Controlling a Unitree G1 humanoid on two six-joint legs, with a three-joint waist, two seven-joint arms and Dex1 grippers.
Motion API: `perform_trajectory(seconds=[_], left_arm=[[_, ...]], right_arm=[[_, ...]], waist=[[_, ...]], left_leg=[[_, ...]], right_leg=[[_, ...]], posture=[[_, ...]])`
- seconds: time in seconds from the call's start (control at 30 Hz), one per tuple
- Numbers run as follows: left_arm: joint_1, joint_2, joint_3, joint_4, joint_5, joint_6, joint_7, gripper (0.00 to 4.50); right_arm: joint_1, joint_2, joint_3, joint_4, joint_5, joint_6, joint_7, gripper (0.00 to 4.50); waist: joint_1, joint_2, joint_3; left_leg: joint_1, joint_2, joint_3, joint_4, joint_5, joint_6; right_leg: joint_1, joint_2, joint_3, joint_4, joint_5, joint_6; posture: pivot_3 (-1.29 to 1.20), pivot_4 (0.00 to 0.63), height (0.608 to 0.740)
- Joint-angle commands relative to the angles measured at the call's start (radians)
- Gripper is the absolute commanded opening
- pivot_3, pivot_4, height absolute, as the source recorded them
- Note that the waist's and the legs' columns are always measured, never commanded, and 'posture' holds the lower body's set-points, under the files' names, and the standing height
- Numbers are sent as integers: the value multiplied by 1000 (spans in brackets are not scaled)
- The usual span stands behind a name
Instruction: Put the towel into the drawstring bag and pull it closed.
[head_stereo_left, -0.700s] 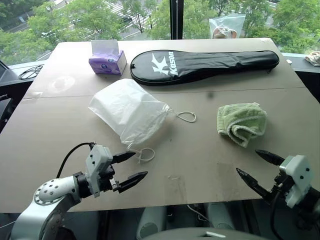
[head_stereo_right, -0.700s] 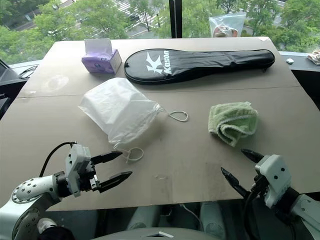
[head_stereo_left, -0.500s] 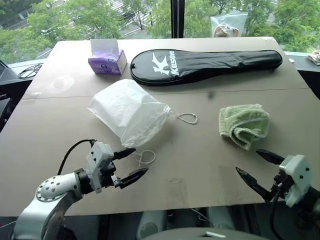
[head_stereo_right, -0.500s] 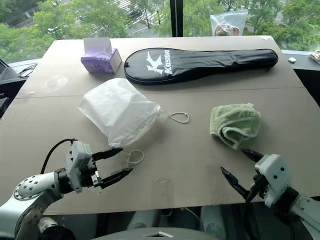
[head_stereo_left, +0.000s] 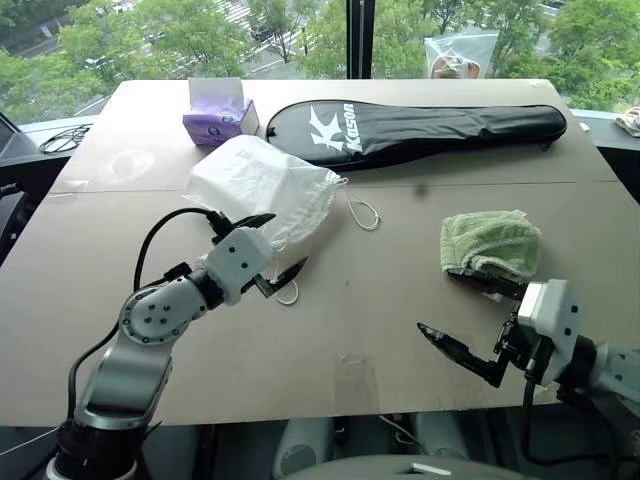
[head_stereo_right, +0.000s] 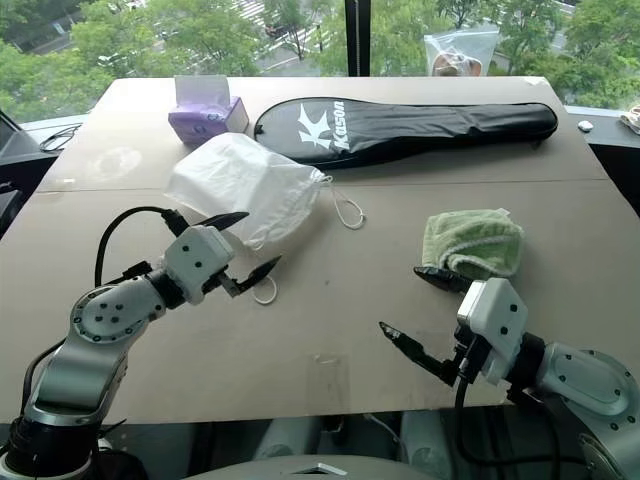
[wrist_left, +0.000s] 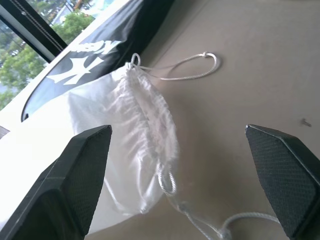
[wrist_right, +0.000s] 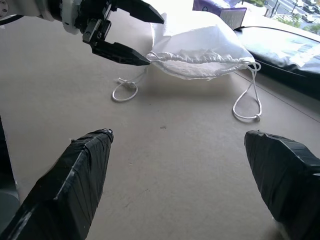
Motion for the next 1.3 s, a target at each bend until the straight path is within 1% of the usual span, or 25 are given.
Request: perform_trajectory(seconds=[0.03,0.07,0.2,0.3,0.63,0.67,0.7,0.73,0.77,0.83,0.87,0.9,0.97,1.0,1.07,1.13,1.17,1.2,1.23,1.3], left_arm=[[-127,-58,-96,53,115,97,91,4425],[-150,-69,-119,65,139,106,101,4425],[-260,-172,-180,171,209,209,187,4425],[-317,-212,-208,250,266,251,240,4425],[-357,-213,-285,393,406,193,302,4425],[-359,-213,-294,411,419,176,309,4043],[-362,-215,-298,426,427,164,315,3899],[-362,-217,-299,436,432,154,318,3579],[-366,-213,-305,448,446,136,325,3054],[-377,-206,-311,480,470,100,341,2194],[-382,-202,-317,498,484,80,350,1671],[-384,-203,-316,510,487,65,354,1242],[-389,-213,-305,524,482,54,353,182],[-392,-222,-294,526,469,54,348,31],[-393,-250,-254,509,403,42,322,31],[-372,-312,-184,421,202,86,188,31],[-361,-340,-133,363,87,150,120,31],[-354,-351,-92,320,8,202,73,31],[-348,-348,-47,272,-85,288,17,31],[-324,-295,6,198,-205,394,-82,31]], right_arm=[[-21,-6,8,-4,-6,-18,-9,4496],[-24,-6,10,-2,-6,-19,-10,4496],[-46,-6,24,11,-17,-24,-11,4496],[-64,-3,36,20,-29,-27,-16,4496],[-93,11,71,42,-70,-47,-44,4496],[-97,14,73,47,-75,-47,-50,4500],[-102,16,75,51,-82,-46,-59,4500],[-105,18,78,53,-87,-45,-65,4500],[-111,21,82,55,-98,-36,-81,4500],[-130,17,89,53,-128,15,-131,4500],[-139,17,92,55,-135,31,-146,4500],[-147,19,95,58,-128,39,-147,4500],[-159,25,95,63,-103,51,-143,4500],[-166,28,96,65,-105,54,-148,4500],[-176,32,101,68,-112,59,-159,4500],[-182,39,99,69,-99,68,-163,4500],[-184,42,99,68,-97,70,-167,4500],[-186,45,98,66,-98,72,-170,4500],[-187,47,97,65,-96,74,-171,4500],[-184,56,90,64,-78,85,-175,4500]], waist=[[5,-1,0],[7,-1,0],[17,-1,0],[19,-2,1],[20,-2,1],[20,-2,1],[20,-2,1],[20,-2,1],[20,-2,1],[20,-2,0],[20,-2,0],[20,-2,0],[20,-2,0],[20,-2,0],[20,-2,0],[20,-2,0],[19,-2,0],[18,-2,1],[17,-2,1],[10,-2,0]], left_leg=[[0,0,0,1,0,0],[-1,0,-1,3,0,0],[-1,0,-2,8,0,1],[-1,0,-4,11,0,1],[-2,0,-4,13,0,1],[-2,0,-4,13,0,1],[-2,0,-5,13,0,1],[-2,0,-5,13,0,1],[-2,0,-5,13,0,1],[-2,0,-5,13,0,1],[-2,0,-5,13,0,1],[-2,0,-5,13,0,1],[-2,0,-5,13,0,1],[-2,0,-5,13,0,1],[-3,0,-5,13,0,1],[-3,0,-5,13,0,1],[-3,0,-5,14,0,1],[-4,0,-5,14,0,1],[-4,0,-6,15,0,1],[-4,0,-6,15,0,1]], right_leg=[[0,0,0,0,0,0],[1,0,-1,2,1,1],[2,1,-2,5,2,4],[2,1,-3,6,2,4],[3,1,-4,6,3,4],[3,0,-4,6,3,4],[3,0,-4,6,3,4],[3,0,-4,6,3,4],[3,0,-4,6,3,4],[3,0,-4,6,3,4],[3,0,-4,6,3,3],[3,0,-4,6,4,3],[3,0,-4,6,4,1],[3,0,-4,6,5,1],[3,0,-4,6,5,1],[3,0,-5,6,5,1],[3,0,-5,6,5,1],[3,-1,-5,6,5,1],[2,-1,-5,6,5,1],[3,0,-6,6,5,1]], posture=[[0,150,740],[0,150,740],[0,150,740],[0,150,740],[0,150,740],[0,150,740],[0,150,740],[0,150,740],[0,150,740],[0,150,740],[0,150,740],[0,150,740],[0,150,740],[0,150,740],[0,150,740],[0,150,740],[0,150,740],[0,150,740],[0,150,740],[0,150,740]])
